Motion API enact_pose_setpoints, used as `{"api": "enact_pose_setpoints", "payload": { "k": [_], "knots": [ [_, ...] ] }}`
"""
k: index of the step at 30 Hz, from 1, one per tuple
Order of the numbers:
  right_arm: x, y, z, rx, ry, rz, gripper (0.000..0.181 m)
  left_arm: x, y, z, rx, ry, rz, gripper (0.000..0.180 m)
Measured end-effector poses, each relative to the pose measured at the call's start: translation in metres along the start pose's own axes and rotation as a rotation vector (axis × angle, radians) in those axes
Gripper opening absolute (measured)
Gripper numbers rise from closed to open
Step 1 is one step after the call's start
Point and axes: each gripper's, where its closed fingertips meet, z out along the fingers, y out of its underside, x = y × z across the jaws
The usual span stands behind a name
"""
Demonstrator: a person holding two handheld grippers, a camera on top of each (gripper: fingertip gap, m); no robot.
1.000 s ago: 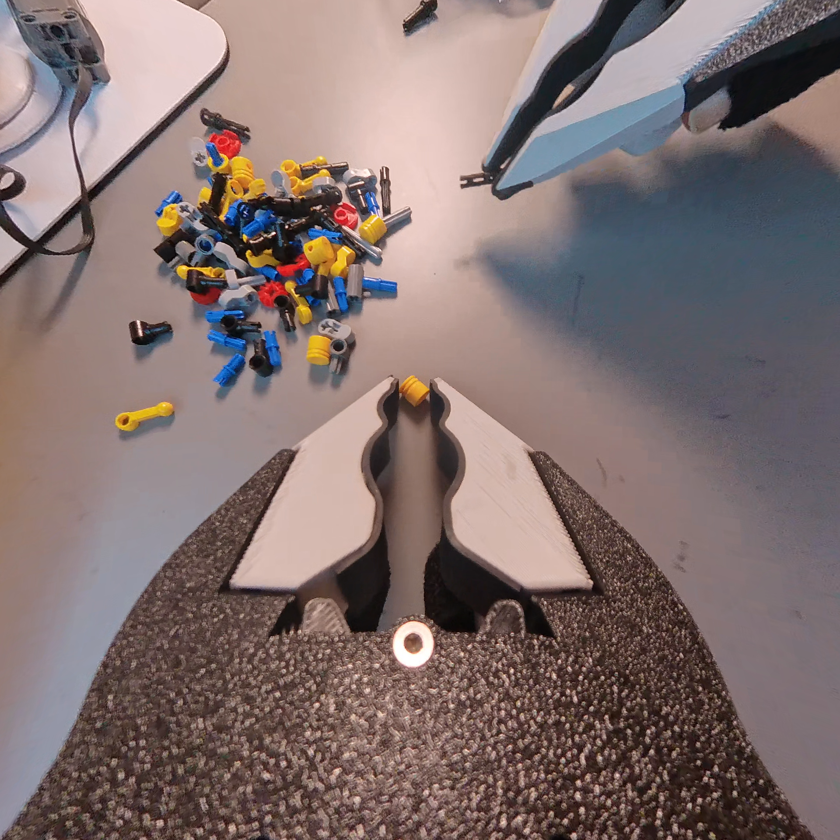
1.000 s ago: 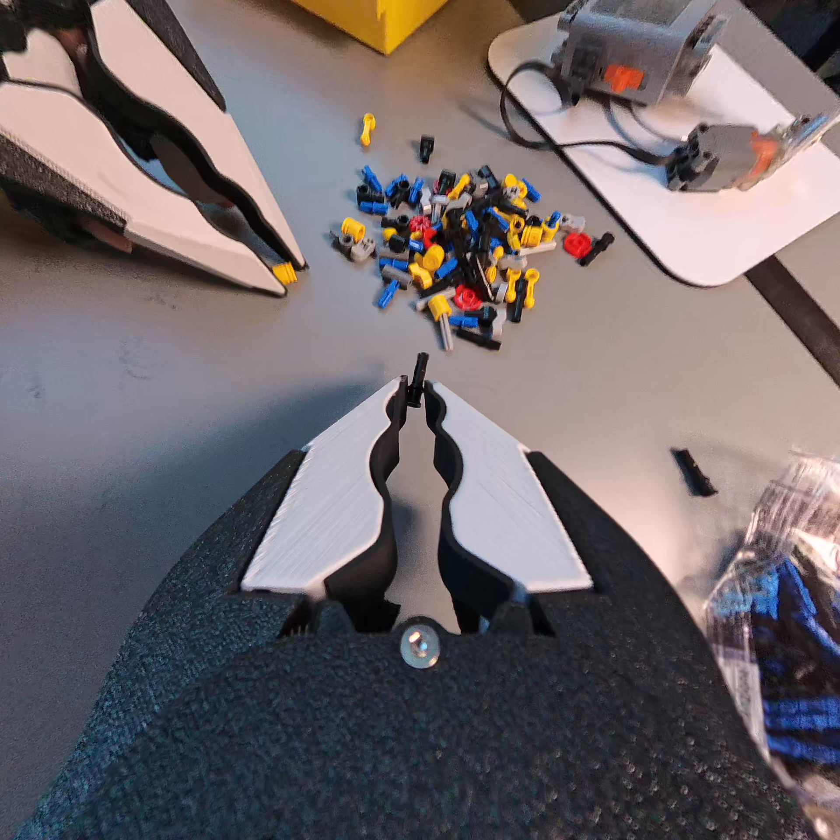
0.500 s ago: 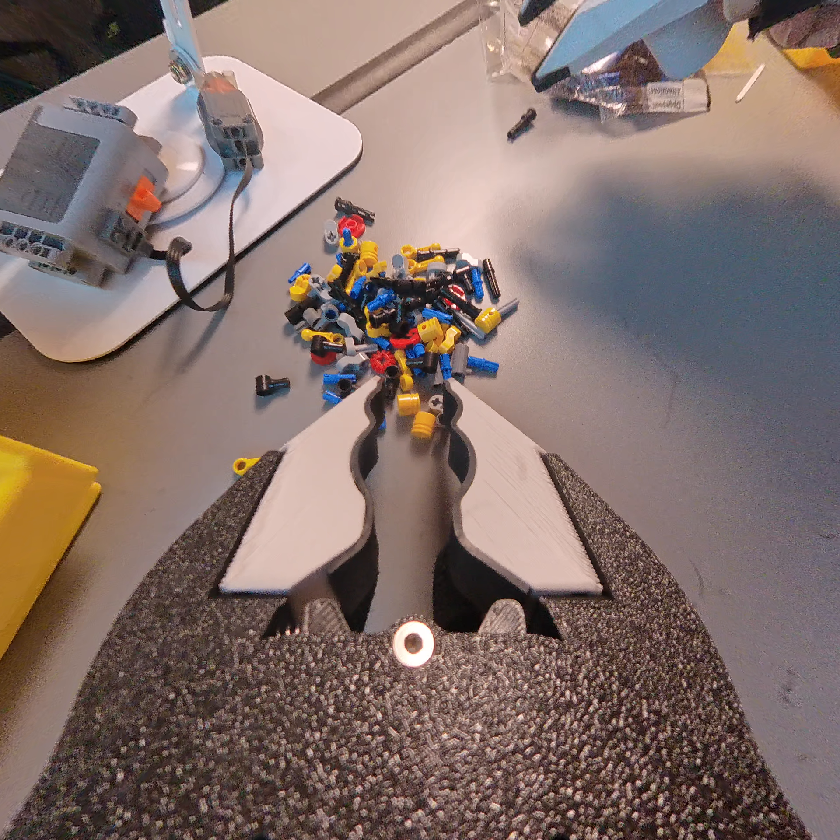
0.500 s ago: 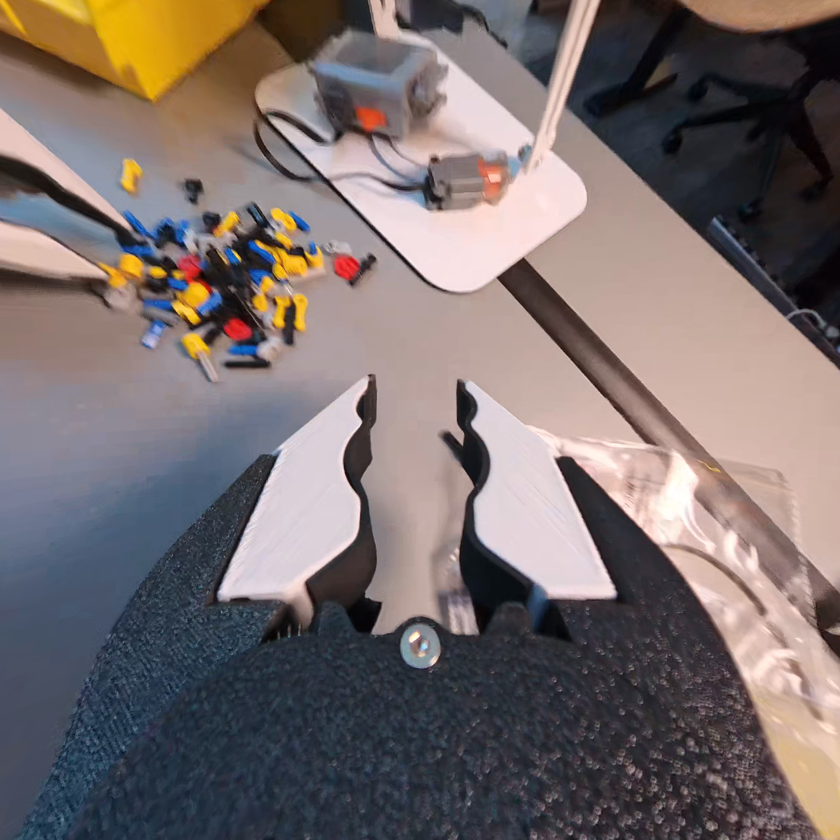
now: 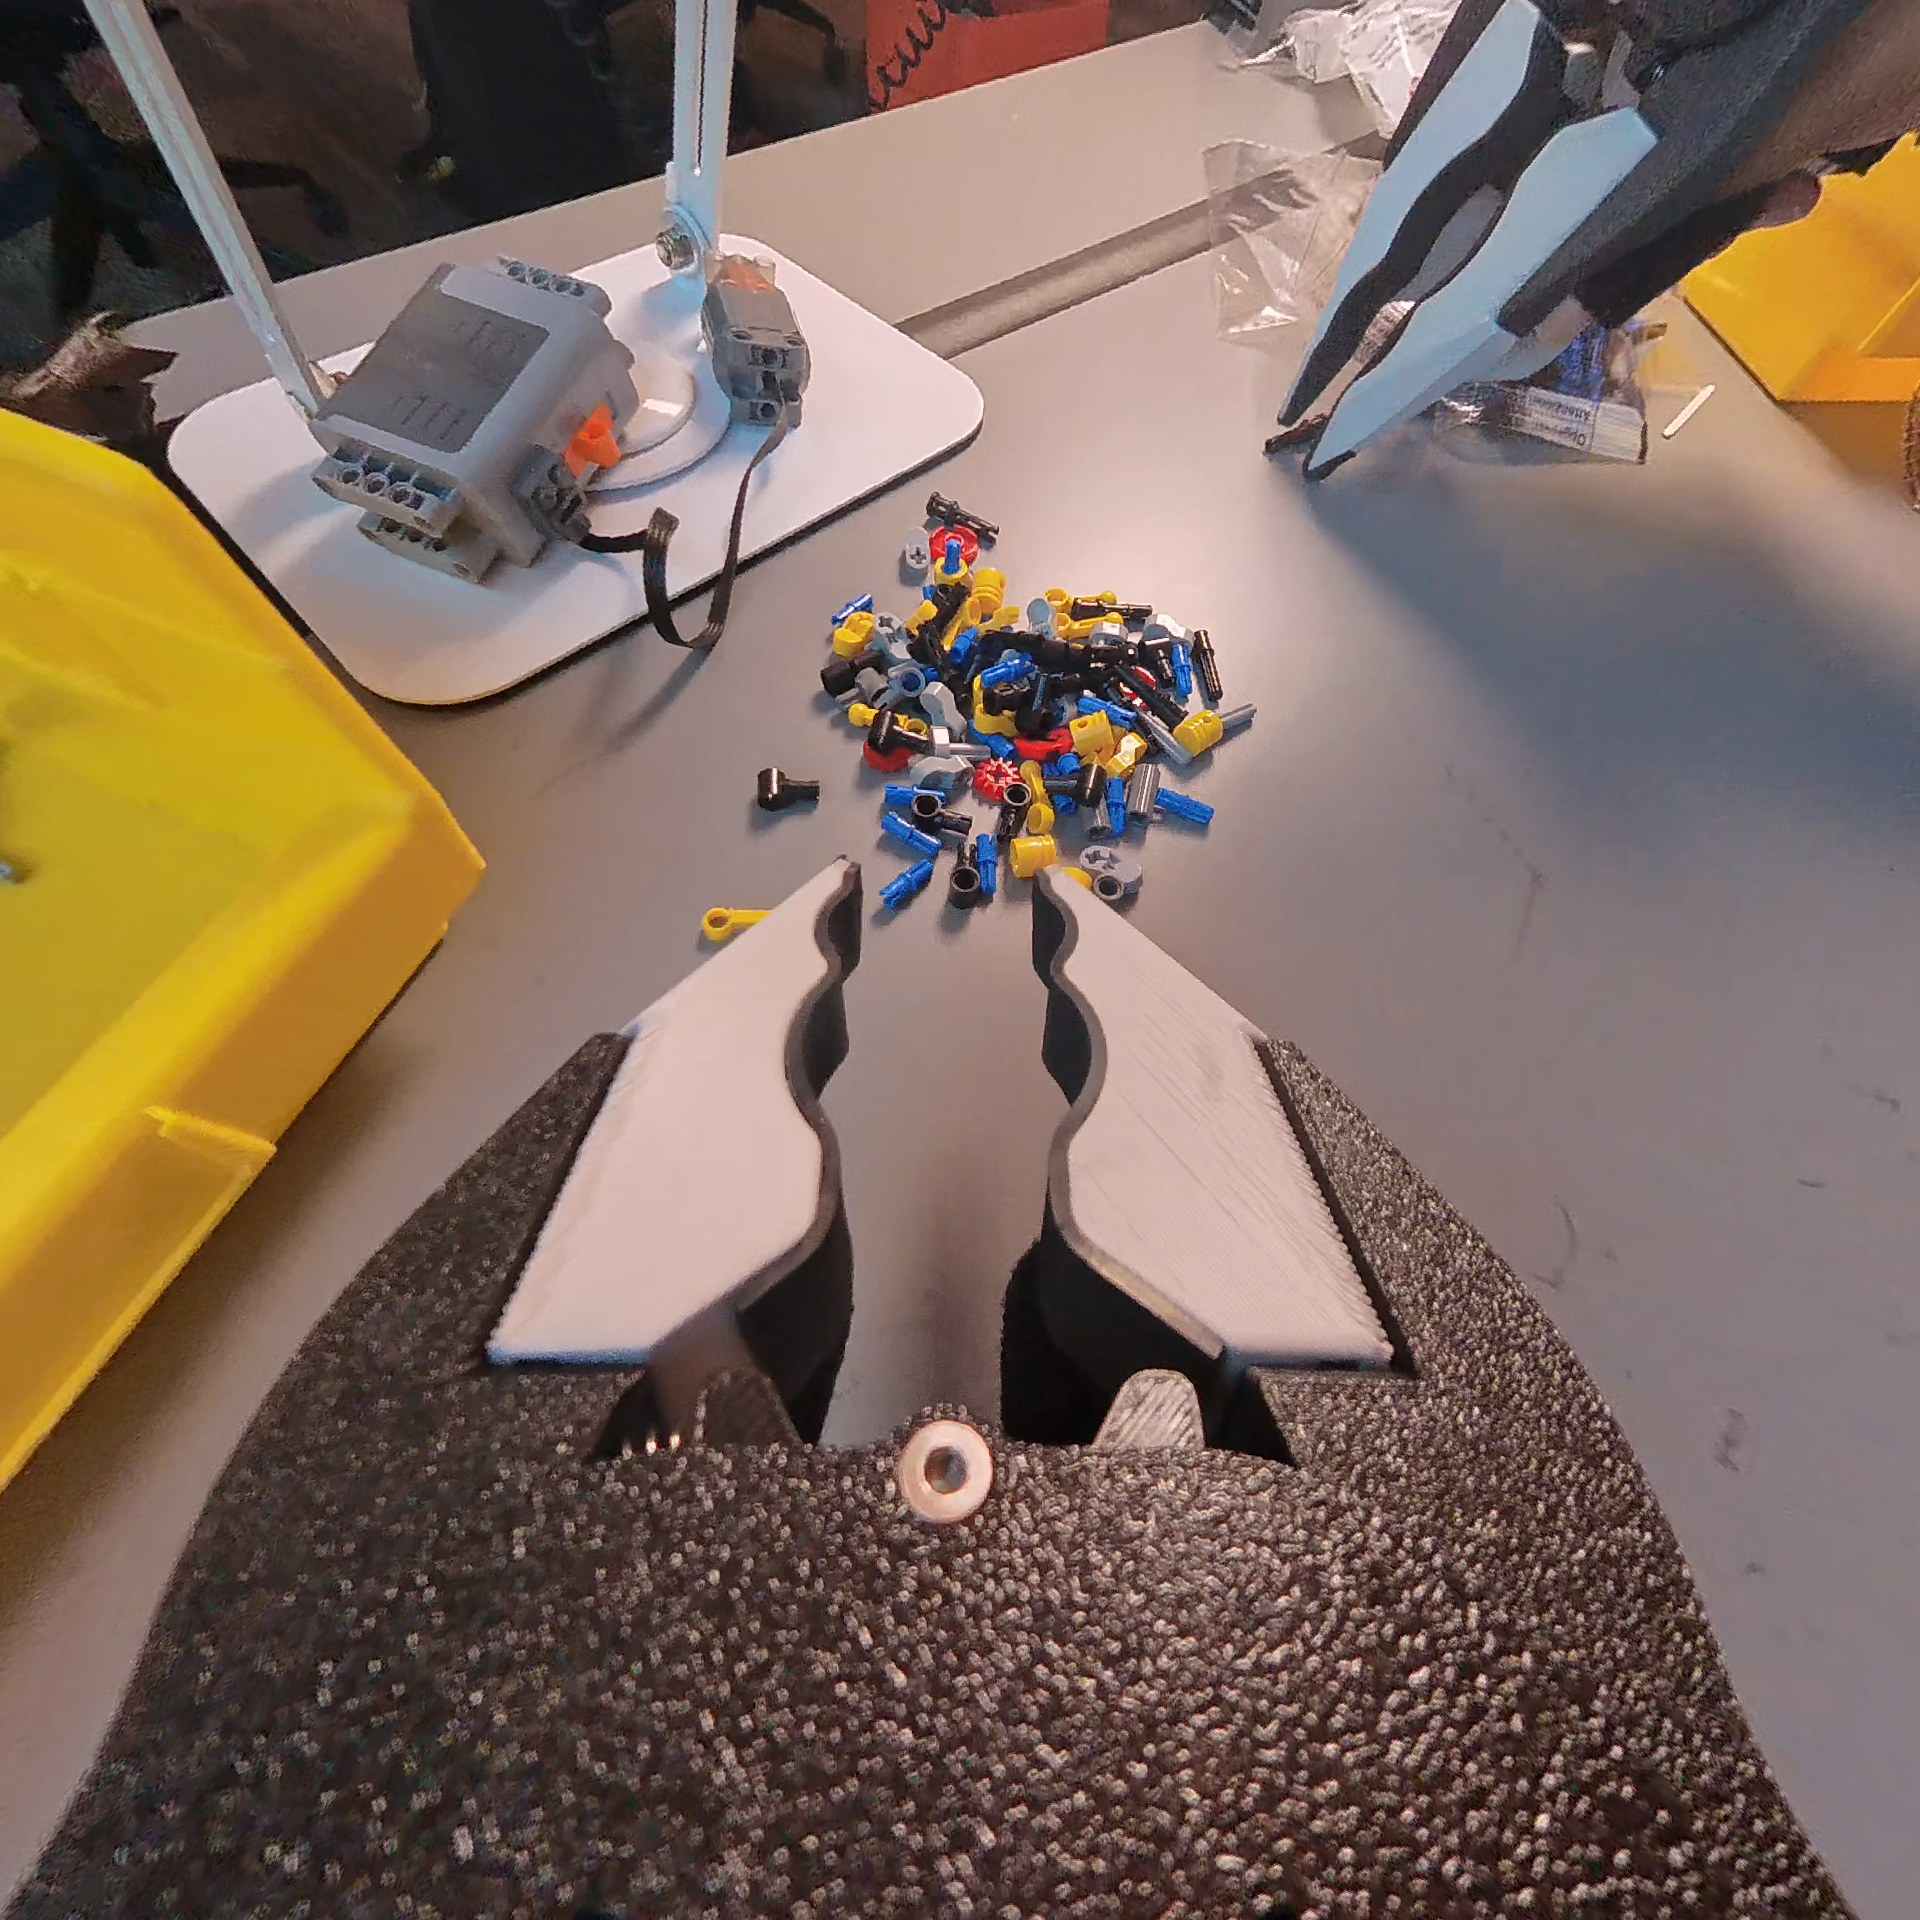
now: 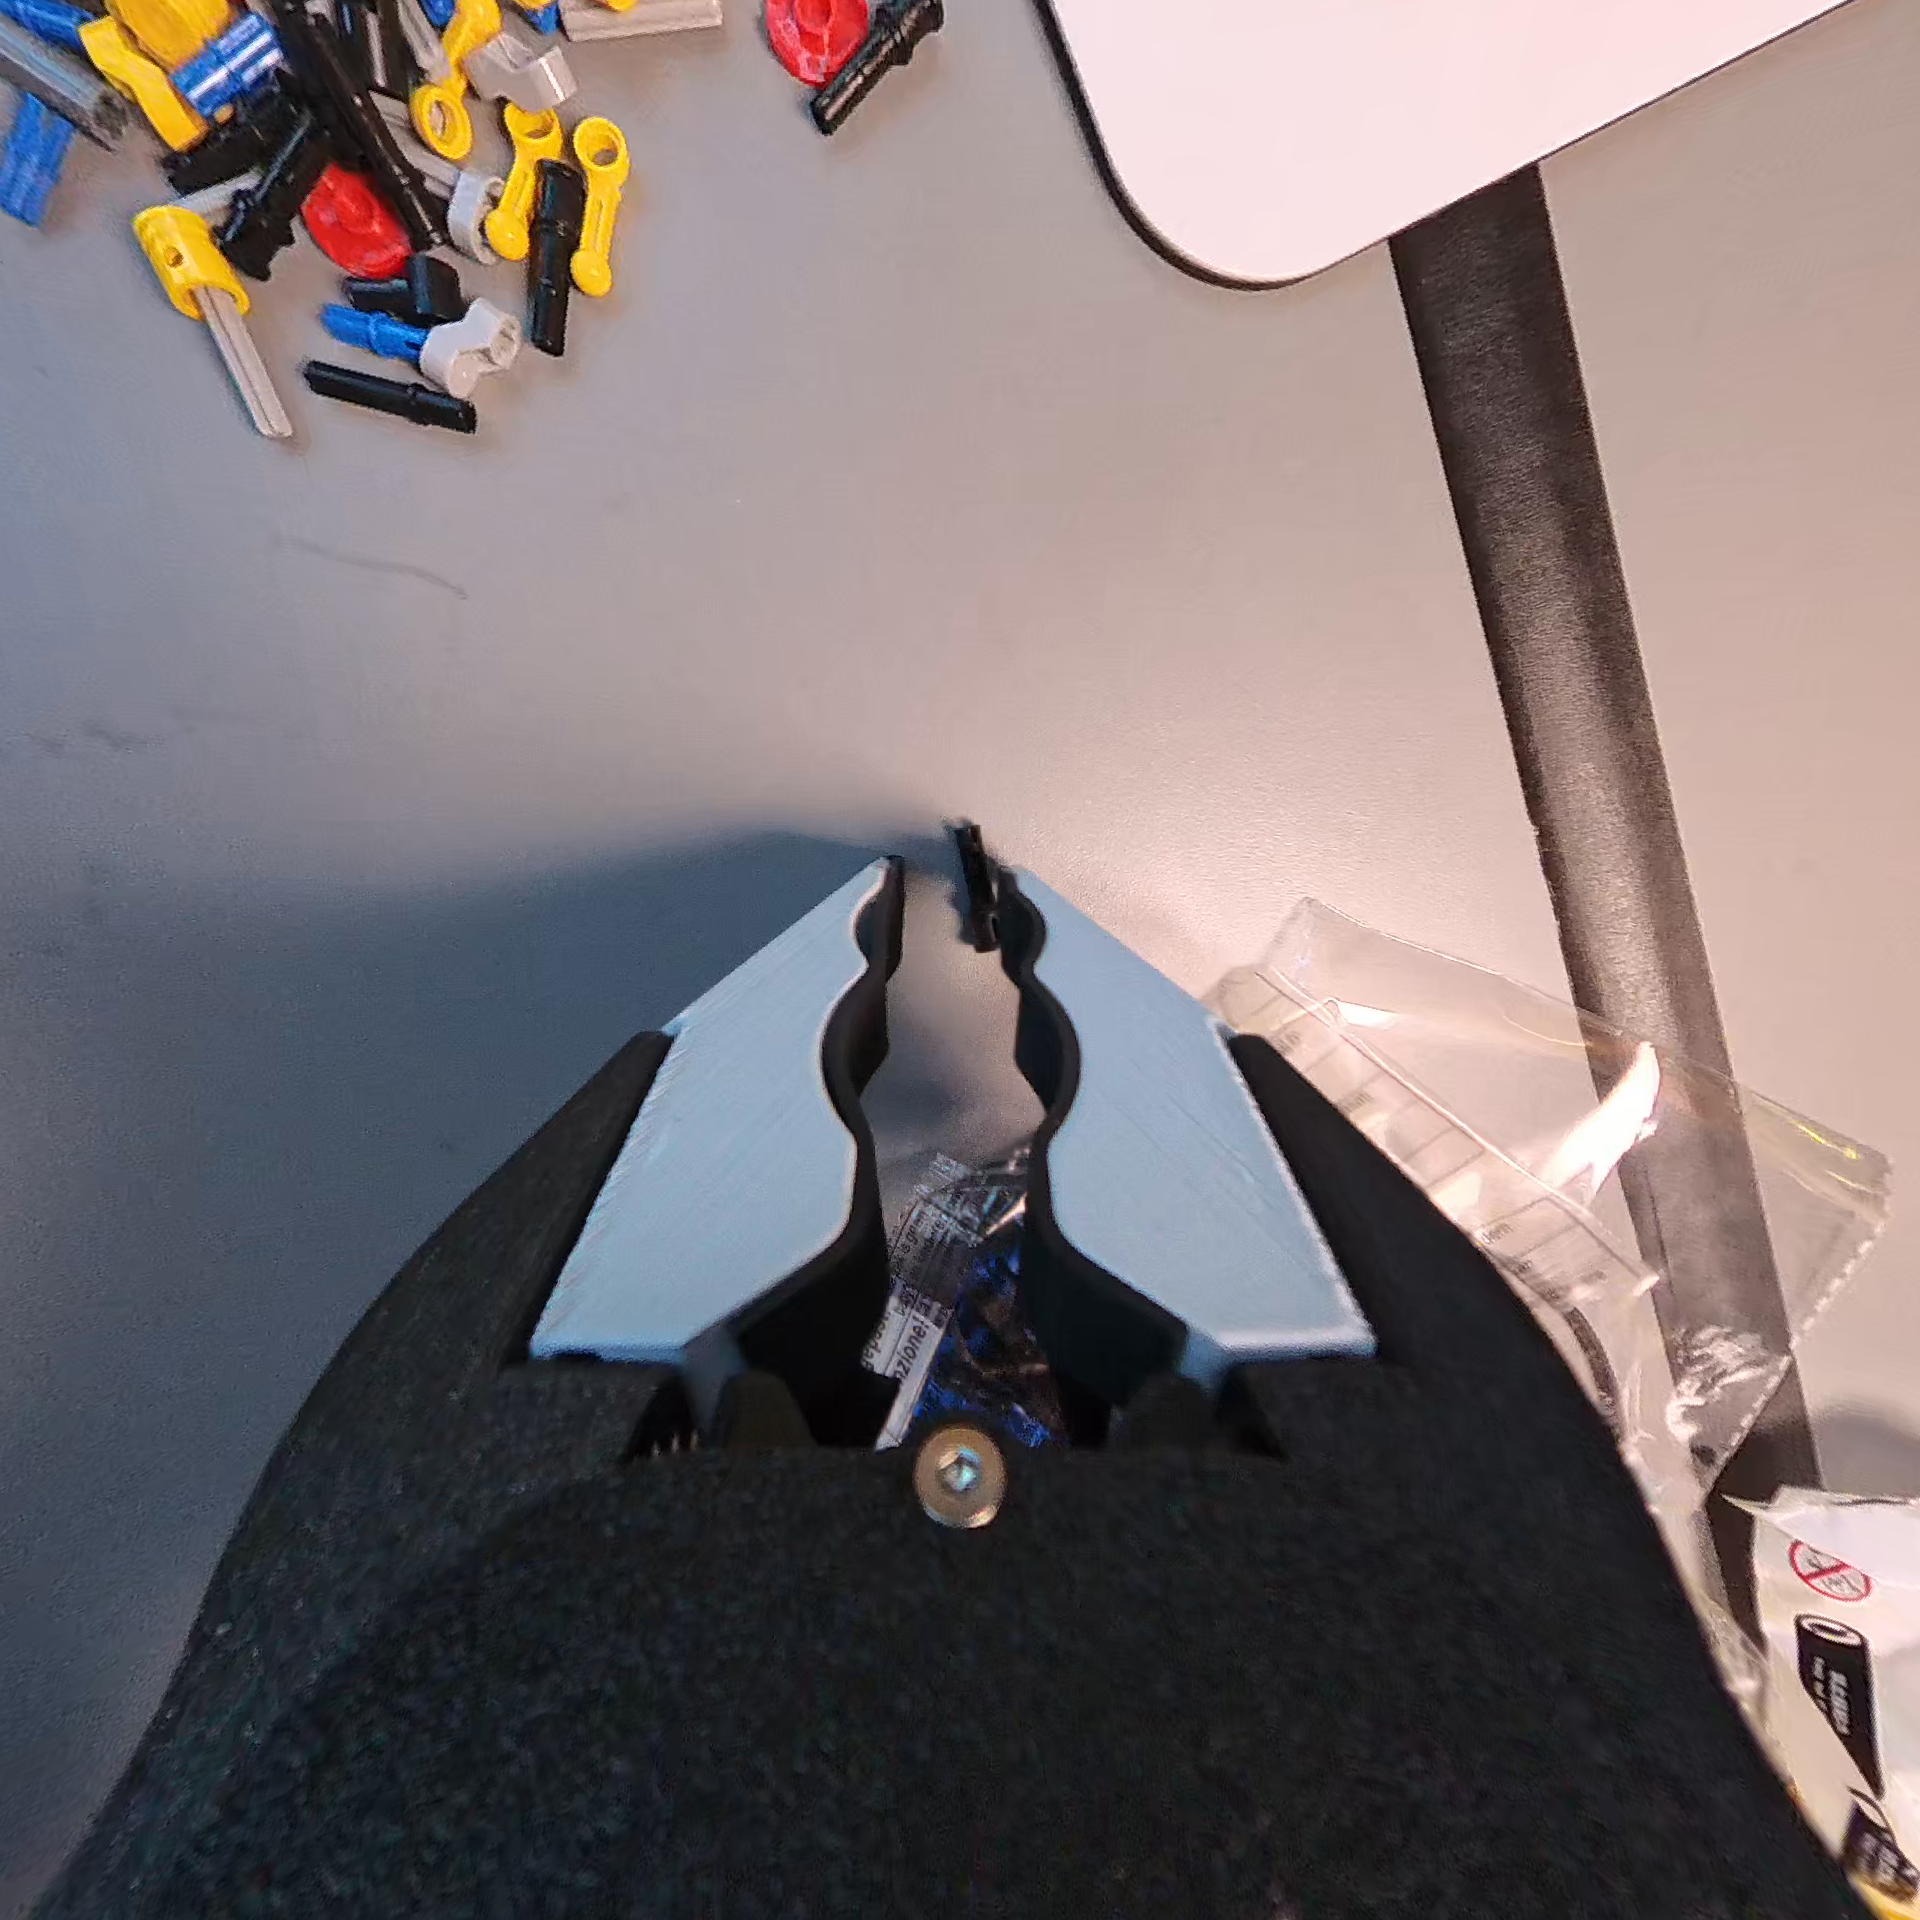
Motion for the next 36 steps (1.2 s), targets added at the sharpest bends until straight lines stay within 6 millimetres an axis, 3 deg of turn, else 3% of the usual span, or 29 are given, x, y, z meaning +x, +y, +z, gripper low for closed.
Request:
{"api": "enact_pose_setpoints", "payload": {
  "k": [2, 5, 11, 16, 18, 20, 23, 30, 31, 36],
  "knots": [
    [-0.006, 0.0, 0.001, 0.0, -0.036, 0.014, 0.003, -0.001, -0.003, -0.001, 0.013, -0.003, 0.006, 0.03],
    [-0.01, -0.008, -0.002, 0.018, -0.04, 0.004, 0.003, -0.001, -0.004, -0.001, 0.017, -0.007, 0.006, 0.03],
    [-0.05, -0.098, -0.011, 0.295, -0.156, -0.049, 0.004, 0.0, -0.008, -0.003, 0.043, 0.007, -0.016, 0.032],
    [-0.075, -0.123, 0.01, 0.34, -0.299, -0.06, 0.013, -0.001, -0.009, -0.007, 0.061, 0.038, -0.087, 0.032],
    [-0.066, -0.131, 0.009, 0.395, -0.286, -0.011, 0.015, -0.007, -0.002, -0.007, 0.019, 0.013, -0.086, 0.033],
    [-0.041, -0.135, 0.01, 0.432, -0.22, 0.078, 0.016, -0.017, 0.008, -0.005, -0.032, -0.031, -0.092, 0.033],
    [-0.009, -0.125, 0.023, 0.375, -0.108, 0.161, 0.018, -0.029, 0.019, -0.004, -0.091, -0.079, -0.119, 0.033],
    [-0.009, -0.122, 0.048, 0.3, -0.094, 0.178, 0.015, -0.048, 0.034, -0.007, -0.146, -0.14, -0.178, 0.034],
    [-0.01, -0.123, 0.048, 0.298, -0.097, 0.172, 0.007, -0.049, 0.036, -0.008, -0.154, -0.144, -0.182, 0.034],
    [-0.011, -0.12, 0.043, 0.306, -0.073, 0.127, 0.006, -0.049, 0.043, -0.006, -0.186, -0.133, -0.192, 0.034]
  ]
}}
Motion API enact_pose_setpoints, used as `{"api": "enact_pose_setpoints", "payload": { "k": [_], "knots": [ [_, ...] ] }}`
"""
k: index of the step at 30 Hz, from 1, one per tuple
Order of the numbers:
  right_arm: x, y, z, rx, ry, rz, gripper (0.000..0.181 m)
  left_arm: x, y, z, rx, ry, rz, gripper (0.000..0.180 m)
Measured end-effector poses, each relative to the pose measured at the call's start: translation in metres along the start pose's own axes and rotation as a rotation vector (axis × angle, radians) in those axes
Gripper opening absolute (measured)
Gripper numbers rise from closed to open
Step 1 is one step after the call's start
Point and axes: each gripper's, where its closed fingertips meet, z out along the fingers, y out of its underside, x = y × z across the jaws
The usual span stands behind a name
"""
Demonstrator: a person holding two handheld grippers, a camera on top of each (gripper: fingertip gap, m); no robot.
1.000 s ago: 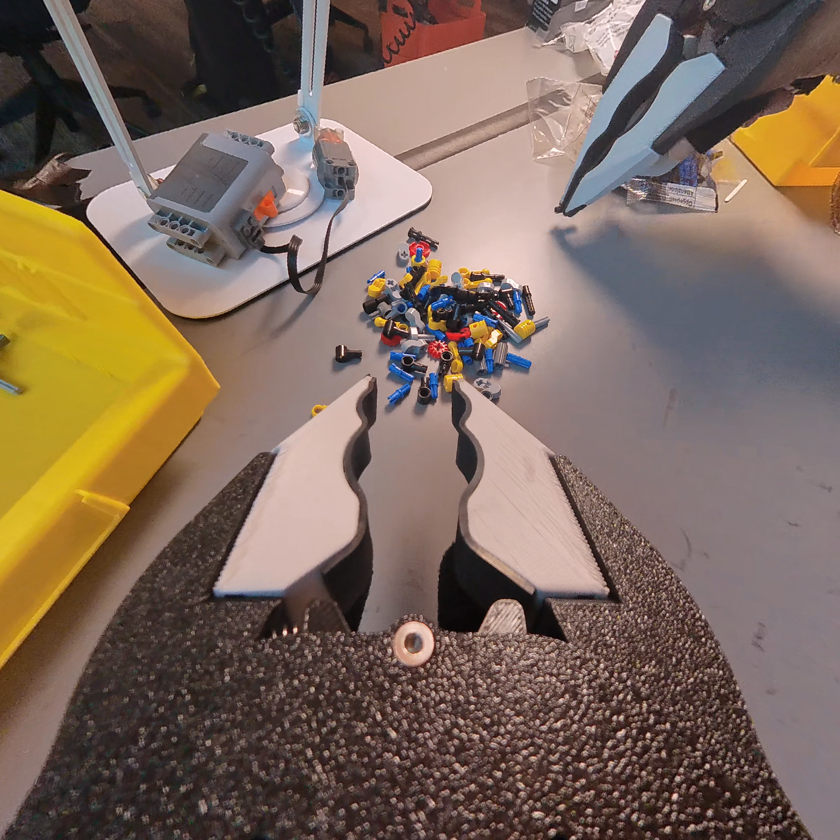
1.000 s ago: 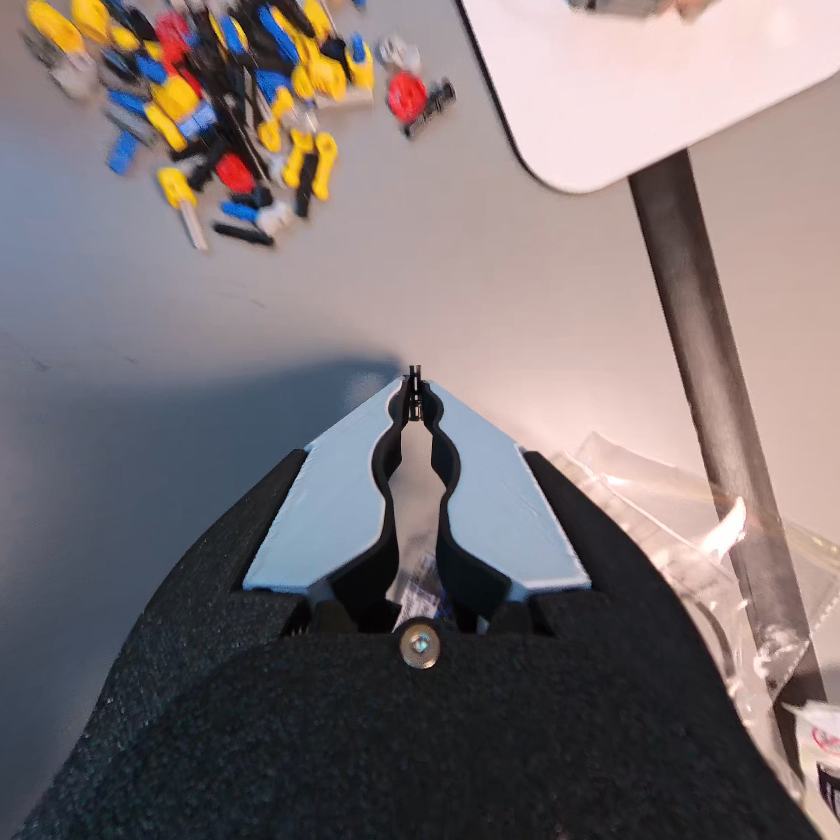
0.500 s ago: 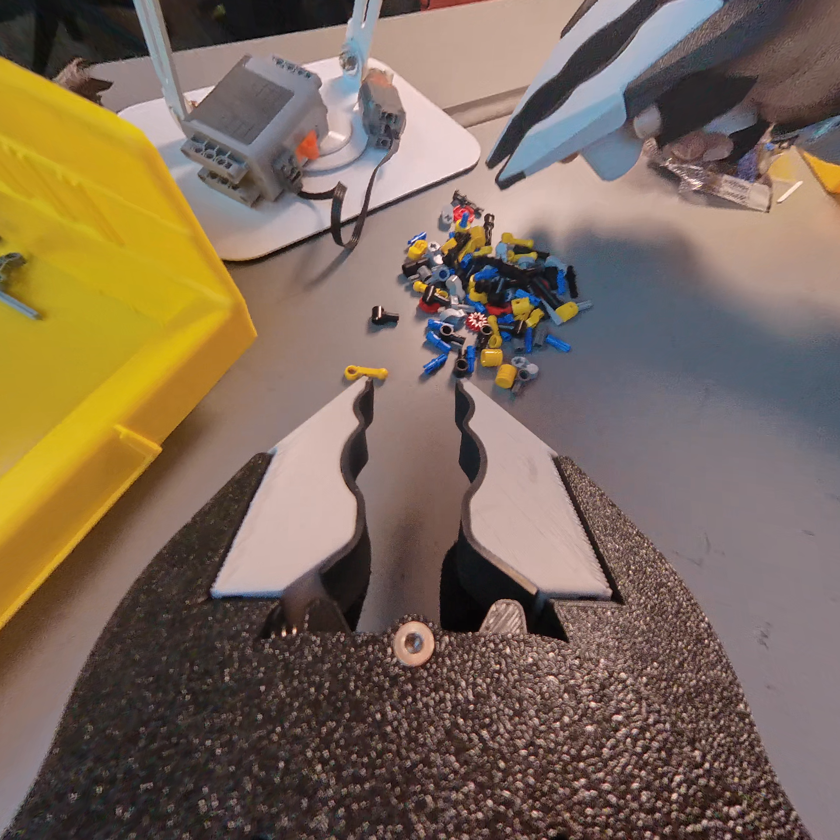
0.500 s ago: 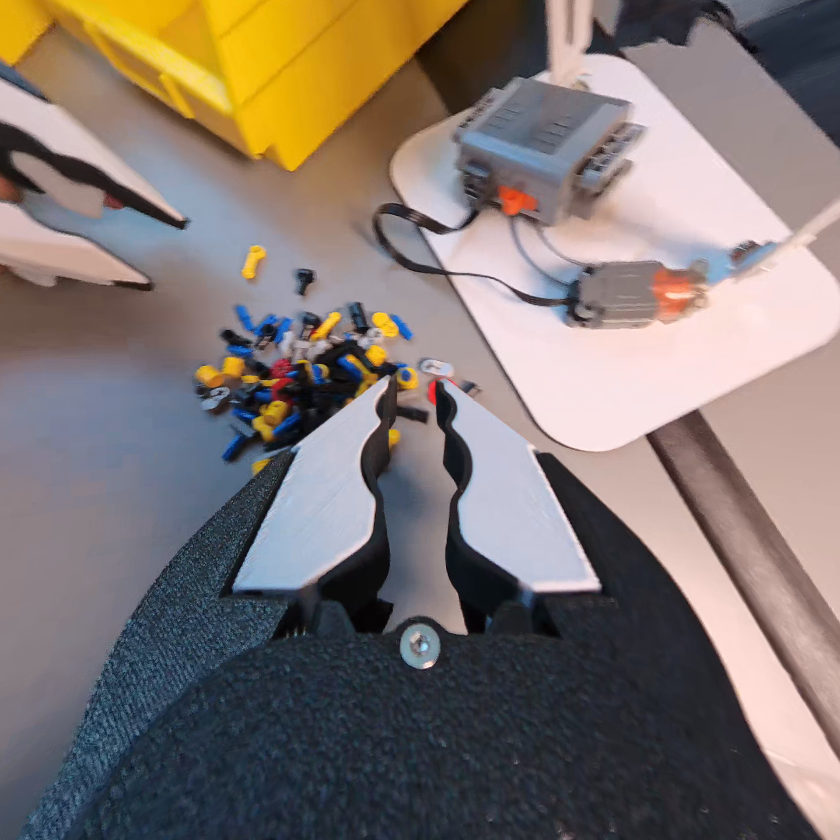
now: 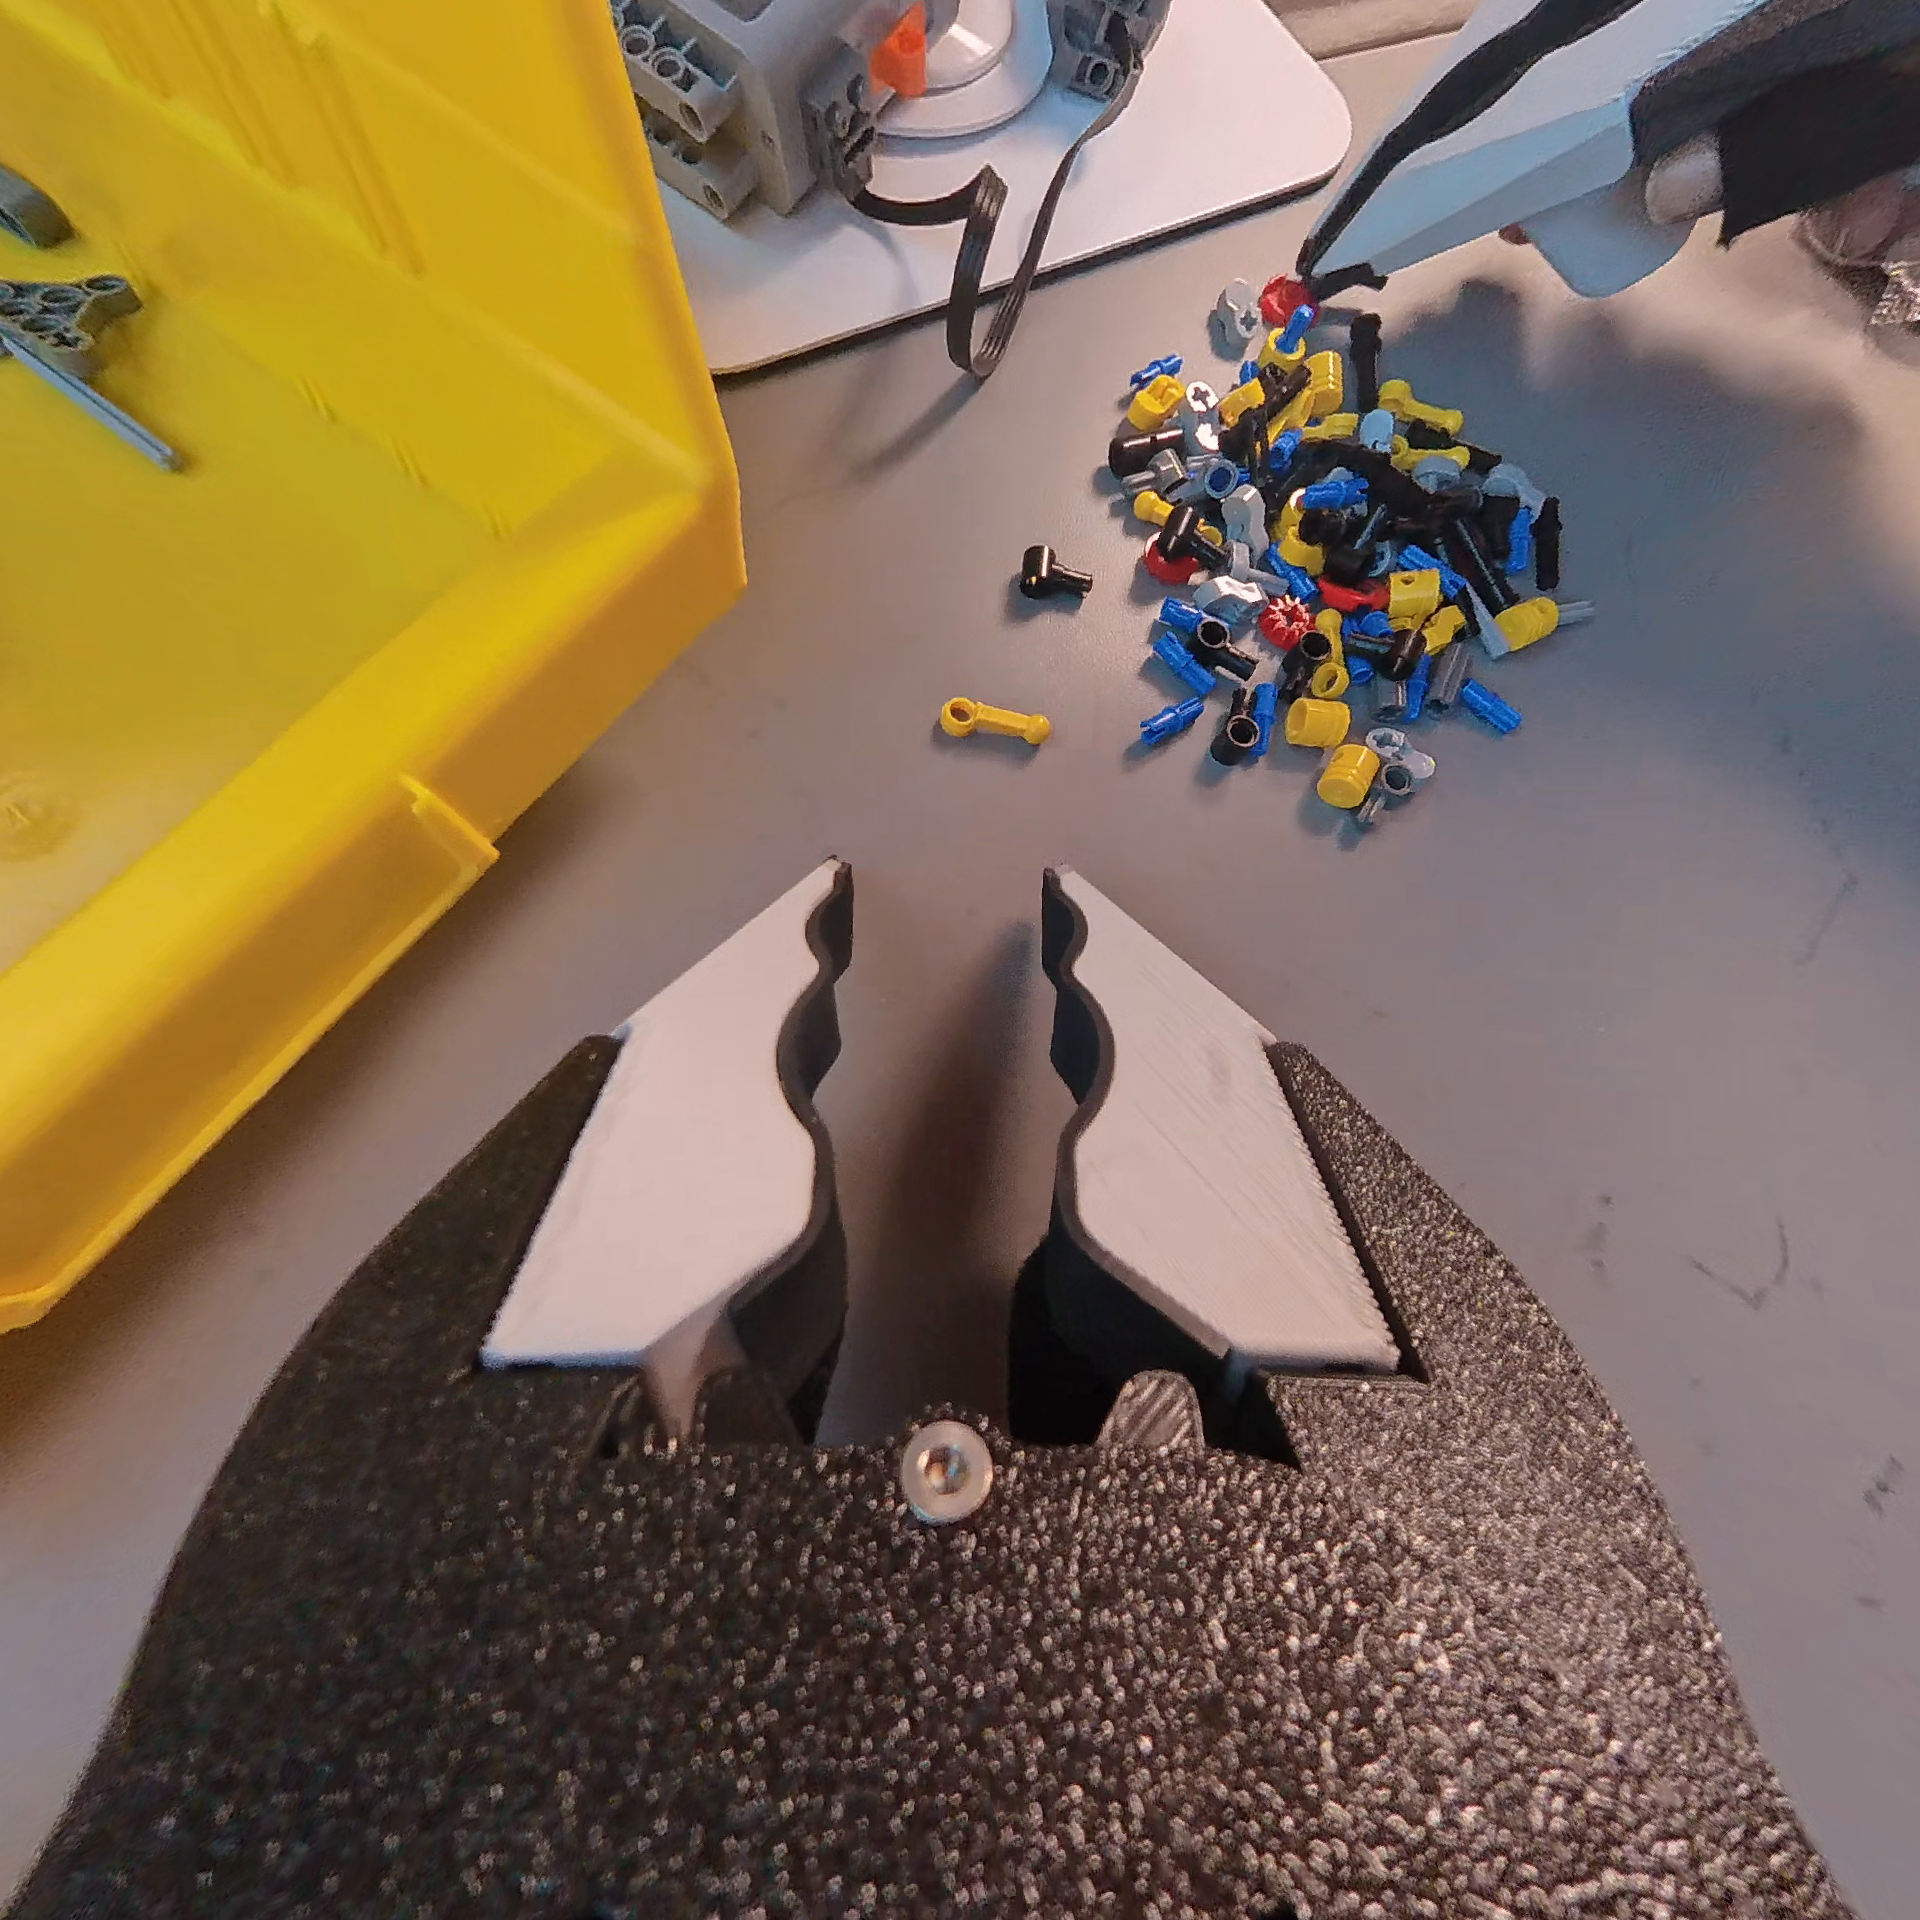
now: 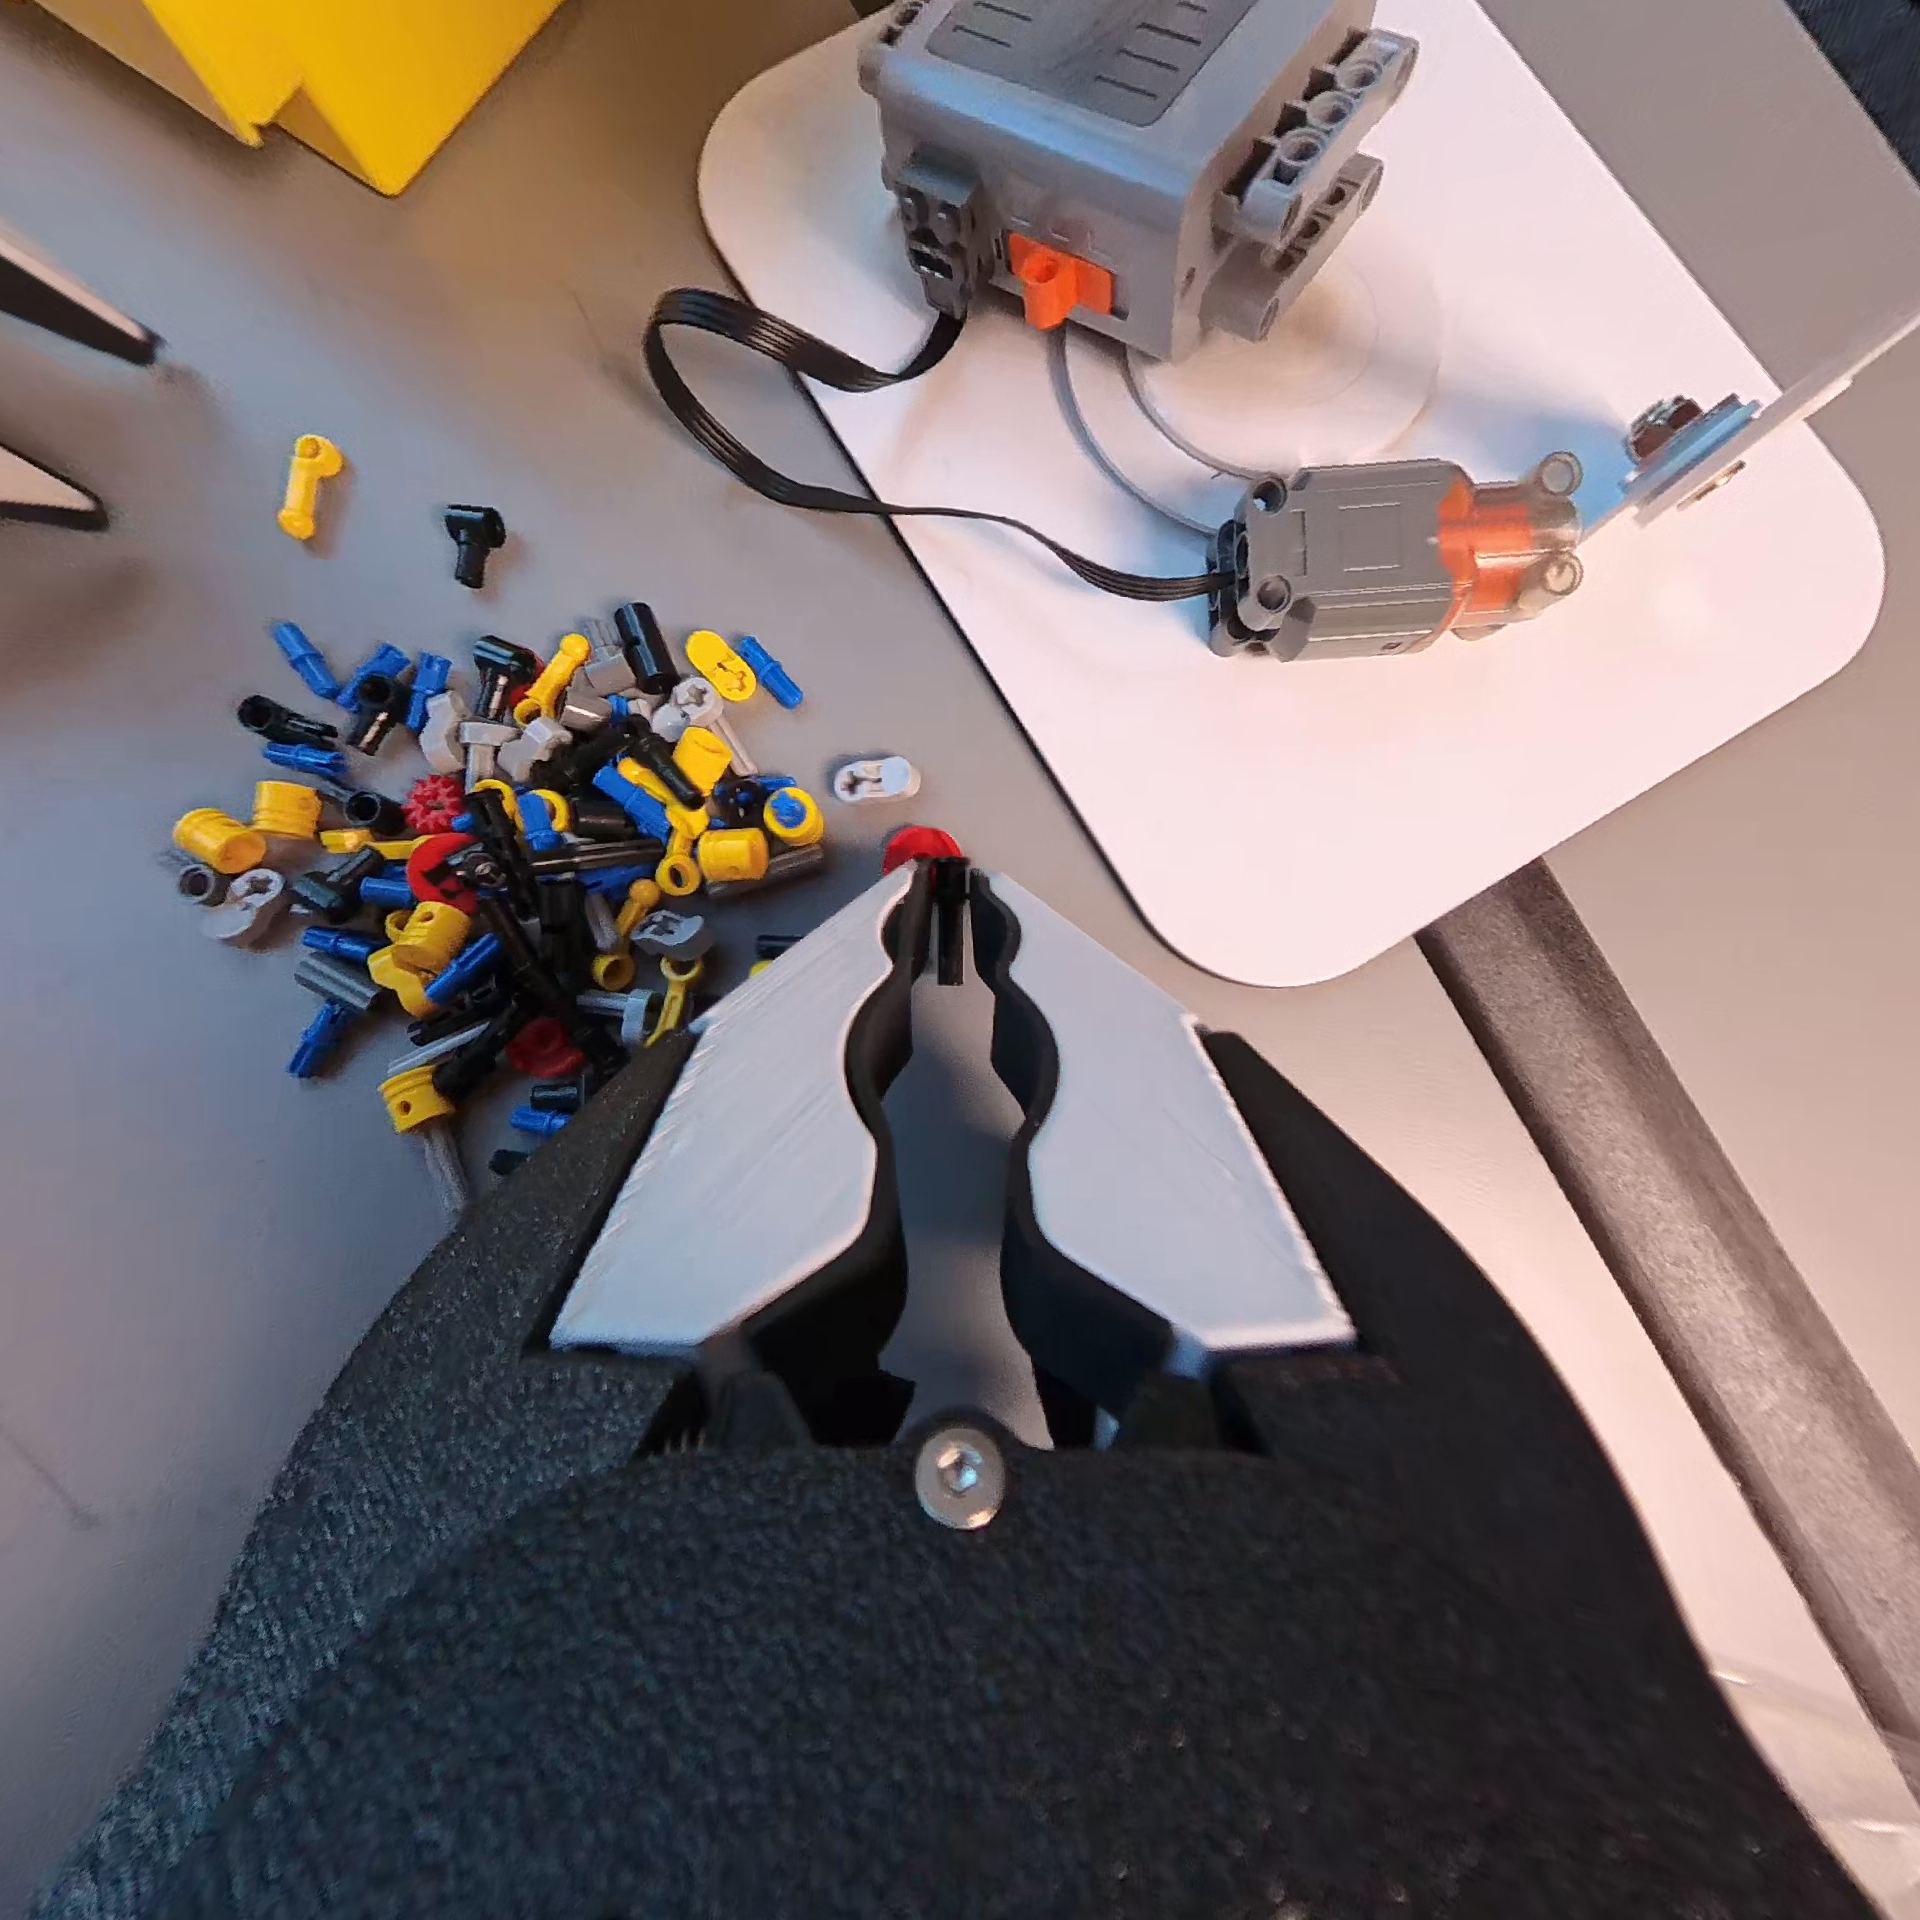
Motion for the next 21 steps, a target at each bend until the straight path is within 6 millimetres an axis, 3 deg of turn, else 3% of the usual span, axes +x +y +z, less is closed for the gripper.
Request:
{"api": "enact_pose_setpoints", "payload": {
  "k": [6, 10, 12, 16, 21],
  "knots": [
    [-0.052, -0.022, -0.017, 0.116, -0.14, -0.109, 0.006, 0.006, -0.001, 0.005, 0.009, 0.041, 0.011, 0.027],
    [-0.06, -0.017, -0.01, 0.078, -0.125, -0.151, 0.014, 0.008, -0.005, 0.011, 0.004, 0.018, 0.067, 0.027],
    [-0.063, -0.02, -0.015, 0.111, -0.124, -0.138, 0.018, 0.01, -0.009, 0.016, -0.007, 0.009, 0.081, 0.028],
    [-0.073, -0.02, -0.046, 0.184, -0.118, -0.125, 0.019, 0.008, -0.019, 0.028, -0.008, -0.02, 0.084, 0.026],
    [-0.09, 0.008, -0.09, 0.224, -0.092, -0.119, 0.019, 0.015, -0.025, 0.037, -0.013, -0.013, 0.126, 0.02]
  ]
}}
